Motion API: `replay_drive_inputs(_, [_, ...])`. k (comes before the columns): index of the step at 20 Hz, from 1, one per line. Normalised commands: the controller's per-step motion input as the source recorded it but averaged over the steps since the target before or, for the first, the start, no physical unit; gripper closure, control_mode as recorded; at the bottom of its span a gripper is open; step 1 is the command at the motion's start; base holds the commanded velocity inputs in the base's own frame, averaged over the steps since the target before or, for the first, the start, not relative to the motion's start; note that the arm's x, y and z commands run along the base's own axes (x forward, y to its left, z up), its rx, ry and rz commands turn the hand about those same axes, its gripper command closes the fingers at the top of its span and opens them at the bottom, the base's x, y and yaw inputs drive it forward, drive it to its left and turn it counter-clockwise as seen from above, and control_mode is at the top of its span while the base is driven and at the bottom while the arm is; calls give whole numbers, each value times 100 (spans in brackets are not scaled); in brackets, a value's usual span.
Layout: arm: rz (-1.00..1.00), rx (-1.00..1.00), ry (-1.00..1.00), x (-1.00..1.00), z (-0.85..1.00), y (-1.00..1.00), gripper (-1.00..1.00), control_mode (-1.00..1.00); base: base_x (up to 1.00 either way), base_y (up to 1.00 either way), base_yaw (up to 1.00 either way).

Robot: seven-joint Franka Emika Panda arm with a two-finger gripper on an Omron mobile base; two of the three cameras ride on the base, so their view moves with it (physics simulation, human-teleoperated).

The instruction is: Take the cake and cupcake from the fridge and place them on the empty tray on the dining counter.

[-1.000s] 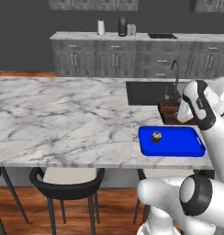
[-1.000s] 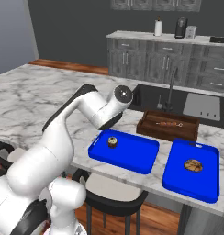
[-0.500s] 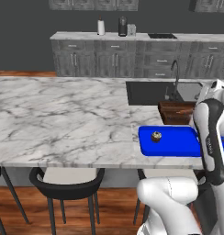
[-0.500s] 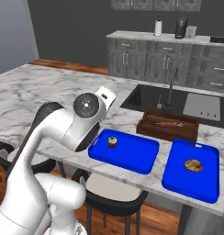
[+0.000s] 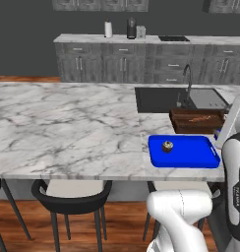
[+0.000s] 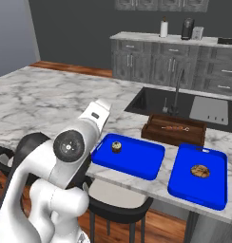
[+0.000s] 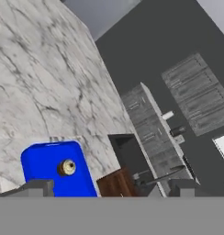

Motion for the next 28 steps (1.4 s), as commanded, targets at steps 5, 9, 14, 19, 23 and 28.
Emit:
replay_drive_inputs(5, [0, 0, 0, 0, 0, 0, -100, 100, -51, 0, 1])
replay_drive_inputs(9, [0, 0, 0, 0, 0, 0, -100, 100, -62, 17, 29])
replay_drive_inputs(14, [0, 0, 0, 0, 0, 0, -100, 100, -29, 44, 75])
replay_drive_inputs(19, [0, 0, 0, 0, 0, 0, -100, 100, 0, 28, 98])
replay_drive_inputs(23, [0, 0, 0, 0, 0, 0, -100, 100, 0, 21, 99])
replay_drive_inputs(28, [0, 0, 0, 0, 0, 0, -100, 100, 0, 35, 88])
